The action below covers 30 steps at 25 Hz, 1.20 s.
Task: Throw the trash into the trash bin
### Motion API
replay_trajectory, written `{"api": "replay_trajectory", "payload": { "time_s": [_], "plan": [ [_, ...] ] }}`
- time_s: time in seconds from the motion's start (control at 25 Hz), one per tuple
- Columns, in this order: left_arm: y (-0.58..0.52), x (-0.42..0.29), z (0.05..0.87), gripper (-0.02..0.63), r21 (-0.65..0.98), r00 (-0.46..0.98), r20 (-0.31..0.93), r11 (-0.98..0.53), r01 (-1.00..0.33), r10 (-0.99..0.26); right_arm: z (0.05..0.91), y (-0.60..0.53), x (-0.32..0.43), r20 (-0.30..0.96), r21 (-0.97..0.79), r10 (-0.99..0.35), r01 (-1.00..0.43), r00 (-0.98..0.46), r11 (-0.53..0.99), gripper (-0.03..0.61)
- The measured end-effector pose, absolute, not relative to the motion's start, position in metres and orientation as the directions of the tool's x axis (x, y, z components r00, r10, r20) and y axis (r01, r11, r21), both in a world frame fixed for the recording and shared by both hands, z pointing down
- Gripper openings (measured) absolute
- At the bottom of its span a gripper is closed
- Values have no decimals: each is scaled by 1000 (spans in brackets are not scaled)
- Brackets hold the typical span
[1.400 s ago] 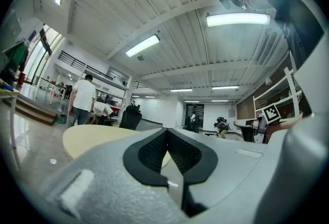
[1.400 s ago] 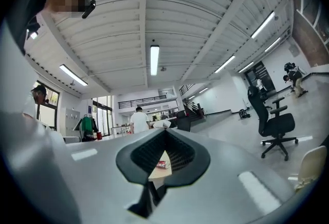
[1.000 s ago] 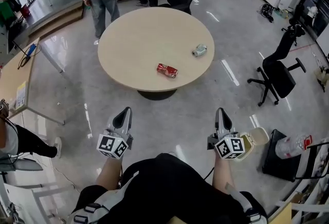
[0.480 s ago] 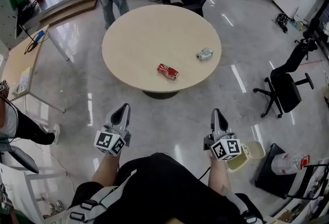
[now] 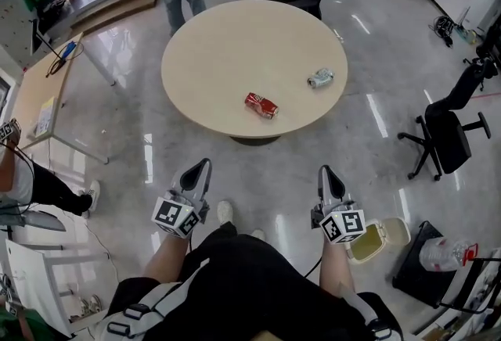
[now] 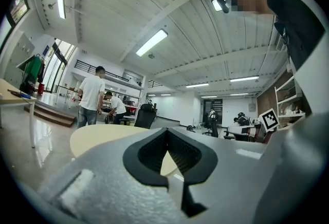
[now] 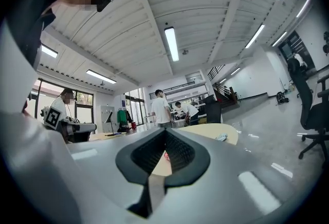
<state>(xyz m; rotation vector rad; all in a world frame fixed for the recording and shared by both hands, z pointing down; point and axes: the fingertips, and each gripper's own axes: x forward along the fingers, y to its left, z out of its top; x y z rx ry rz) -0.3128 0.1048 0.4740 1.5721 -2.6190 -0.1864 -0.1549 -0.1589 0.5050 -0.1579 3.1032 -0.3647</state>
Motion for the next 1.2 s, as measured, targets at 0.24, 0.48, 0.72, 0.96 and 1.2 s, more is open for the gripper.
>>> {"api": "replay_trajectory", "payload": {
  "time_s": [0.24,0.48,0.72,0.96,1.2],
  "plan": [
    [114,-347,482,0,116,-476,9,474,-873,-879,502,-158,-187,11,-196,-98,-99,-995,976,5],
    [85,-406,464,0,109,-440,-47,433,-895,-897,473,-169,-244,-18,-153,-103,-99,-995,983,5],
    [73,-456,452,0,96,-419,-71,412,-906,-905,464,-162,-309,-26,-106,-62,-59,-998,993,5],
    [81,-489,482,0,110,-415,-34,409,-906,-909,486,-144,-367,52,-96,16,11,-999,995,5],
    [83,-519,493,0,126,-405,-12,401,-908,-914,509,-124,-410,143,-61,67,59,-987,996,6]
  ]
}}
